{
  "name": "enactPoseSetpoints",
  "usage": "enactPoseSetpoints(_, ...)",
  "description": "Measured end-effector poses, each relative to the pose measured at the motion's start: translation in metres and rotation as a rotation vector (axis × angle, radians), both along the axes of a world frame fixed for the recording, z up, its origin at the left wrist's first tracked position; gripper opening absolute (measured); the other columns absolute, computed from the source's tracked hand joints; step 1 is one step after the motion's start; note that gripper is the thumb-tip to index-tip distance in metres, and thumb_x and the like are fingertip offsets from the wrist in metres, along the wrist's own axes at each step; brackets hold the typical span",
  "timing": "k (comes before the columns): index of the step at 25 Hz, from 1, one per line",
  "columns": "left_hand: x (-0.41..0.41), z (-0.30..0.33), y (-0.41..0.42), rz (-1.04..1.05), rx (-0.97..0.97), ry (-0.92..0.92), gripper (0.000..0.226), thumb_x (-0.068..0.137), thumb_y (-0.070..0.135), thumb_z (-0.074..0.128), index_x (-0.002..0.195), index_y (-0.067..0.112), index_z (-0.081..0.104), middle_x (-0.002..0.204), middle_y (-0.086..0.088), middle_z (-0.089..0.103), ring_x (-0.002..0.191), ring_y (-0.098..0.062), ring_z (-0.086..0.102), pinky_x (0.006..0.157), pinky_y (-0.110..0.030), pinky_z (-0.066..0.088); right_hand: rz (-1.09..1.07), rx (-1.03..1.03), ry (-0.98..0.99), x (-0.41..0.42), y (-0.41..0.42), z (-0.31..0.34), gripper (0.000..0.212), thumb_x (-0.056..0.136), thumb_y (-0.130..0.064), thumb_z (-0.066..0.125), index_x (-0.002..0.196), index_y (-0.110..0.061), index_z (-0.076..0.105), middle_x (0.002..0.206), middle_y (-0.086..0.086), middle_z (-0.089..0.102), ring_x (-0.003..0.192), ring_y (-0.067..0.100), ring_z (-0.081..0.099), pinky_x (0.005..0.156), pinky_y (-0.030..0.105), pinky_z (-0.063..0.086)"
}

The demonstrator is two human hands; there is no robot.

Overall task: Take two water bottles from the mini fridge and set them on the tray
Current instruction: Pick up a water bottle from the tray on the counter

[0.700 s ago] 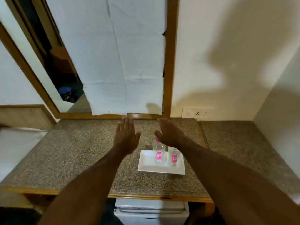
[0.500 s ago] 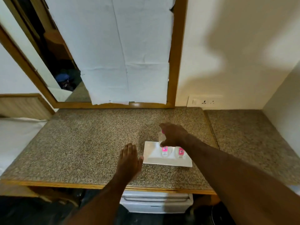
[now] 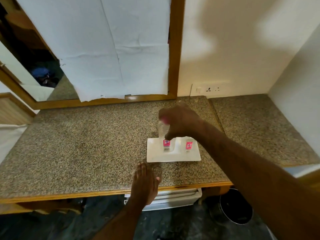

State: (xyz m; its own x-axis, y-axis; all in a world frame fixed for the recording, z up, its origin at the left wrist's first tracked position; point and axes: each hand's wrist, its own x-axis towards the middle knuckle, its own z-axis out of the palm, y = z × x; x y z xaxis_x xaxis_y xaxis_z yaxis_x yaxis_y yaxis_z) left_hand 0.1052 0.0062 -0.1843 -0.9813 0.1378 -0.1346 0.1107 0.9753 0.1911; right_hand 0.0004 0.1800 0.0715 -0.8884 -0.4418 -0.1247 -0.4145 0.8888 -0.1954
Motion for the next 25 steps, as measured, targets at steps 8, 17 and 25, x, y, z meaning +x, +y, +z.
enactPoseSetpoints(8,0.032,0.008,0.116,-0.269,-0.125,-0.039,0.059,0.093,0.041,0.028,0.139,0.004,0.038,0.148,-0.023,0.038,0.139,-0.039,0.03,0.116,-0.052,0.025,-0.124,0.152,-0.22,0.073,0.123,0.043,0.065,0.056,-0.034,0.088,0.111,-0.025,0.055,0.103,-0.003,0.062,0.085,0.016,0.054,0.065,0.033,0.051)
enactPoseSetpoints(17,-0.031,-0.007,0.293,-0.515,-0.059,0.015,0.052,0.097,0.029,0.031,0.141,0.003,0.033,0.148,-0.024,0.036,0.14,-0.04,0.028,0.113,-0.051,0.029,-0.355,0.236,-0.379,0.102,0.31,-0.127,0.047,0.075,-0.012,0.073,0.118,-0.012,0.052,0.12,0.013,0.057,0.109,0.032,0.057,0.083,0.039,0.051)
enactPoseSetpoints(25,-0.062,-0.032,0.319,-0.399,0.04,0.111,0.071,0.091,0.04,0.025,0.146,-0.005,0.02,0.156,-0.028,0.016,0.147,-0.039,0.008,0.12,-0.051,0.011,-0.581,-0.076,-0.44,0.129,0.375,-0.377,0.042,0.084,-0.017,0.062,0.125,-0.013,0.05,0.127,0.011,0.056,0.117,0.033,0.054,0.094,0.042,0.047)
